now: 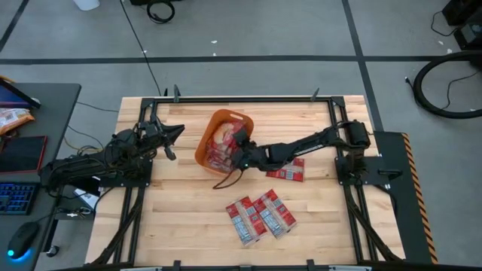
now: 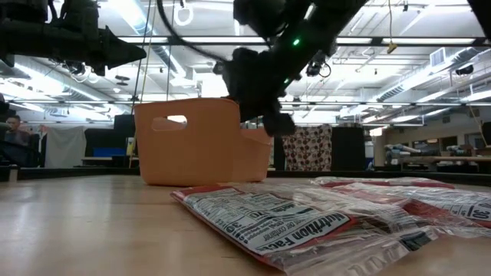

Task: Sort popcorn bags into baskets
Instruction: Put the red popcorn pack into the orange bin

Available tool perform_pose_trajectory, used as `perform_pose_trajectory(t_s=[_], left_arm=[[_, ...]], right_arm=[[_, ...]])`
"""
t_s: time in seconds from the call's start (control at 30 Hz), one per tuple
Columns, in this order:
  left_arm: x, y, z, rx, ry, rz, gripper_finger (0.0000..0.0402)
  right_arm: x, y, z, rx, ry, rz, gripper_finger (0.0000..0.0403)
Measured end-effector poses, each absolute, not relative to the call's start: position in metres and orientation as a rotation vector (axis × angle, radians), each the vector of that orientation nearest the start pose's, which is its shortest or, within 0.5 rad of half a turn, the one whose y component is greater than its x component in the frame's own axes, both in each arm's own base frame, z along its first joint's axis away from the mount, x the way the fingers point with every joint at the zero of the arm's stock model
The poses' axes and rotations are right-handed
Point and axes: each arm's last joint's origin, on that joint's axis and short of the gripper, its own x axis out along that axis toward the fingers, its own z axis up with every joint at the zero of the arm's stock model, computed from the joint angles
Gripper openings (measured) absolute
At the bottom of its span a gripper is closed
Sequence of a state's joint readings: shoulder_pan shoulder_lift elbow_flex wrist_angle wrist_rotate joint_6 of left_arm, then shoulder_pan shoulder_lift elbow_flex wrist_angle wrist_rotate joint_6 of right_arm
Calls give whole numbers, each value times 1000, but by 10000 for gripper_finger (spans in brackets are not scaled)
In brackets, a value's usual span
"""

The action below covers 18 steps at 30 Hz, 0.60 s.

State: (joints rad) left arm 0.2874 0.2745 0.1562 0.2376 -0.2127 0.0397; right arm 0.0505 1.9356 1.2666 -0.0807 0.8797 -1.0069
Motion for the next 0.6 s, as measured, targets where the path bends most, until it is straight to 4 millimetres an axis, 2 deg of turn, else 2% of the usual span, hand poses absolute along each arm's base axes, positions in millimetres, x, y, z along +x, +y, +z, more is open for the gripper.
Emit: perform_pose_trajectory(t_s=[0.27, 0.4, 0.53, 0.6], left_arm=[[105, 38, 217, 41, -111, 502, 36], [105, 38, 217, 41, -111, 502, 36], [105, 38, 217, 41, -111, 502, 36], [105, 38, 217, 40, -109, 502, 36]], right_arm=[[372, 15, 212, -921, 1082, -373, 93], [353, 18, 216, -584, 1133, -306, 106], [337, 18, 210, -237, 1285, -169, 115], [334, 21, 205, -110, 1340, -183, 115]])
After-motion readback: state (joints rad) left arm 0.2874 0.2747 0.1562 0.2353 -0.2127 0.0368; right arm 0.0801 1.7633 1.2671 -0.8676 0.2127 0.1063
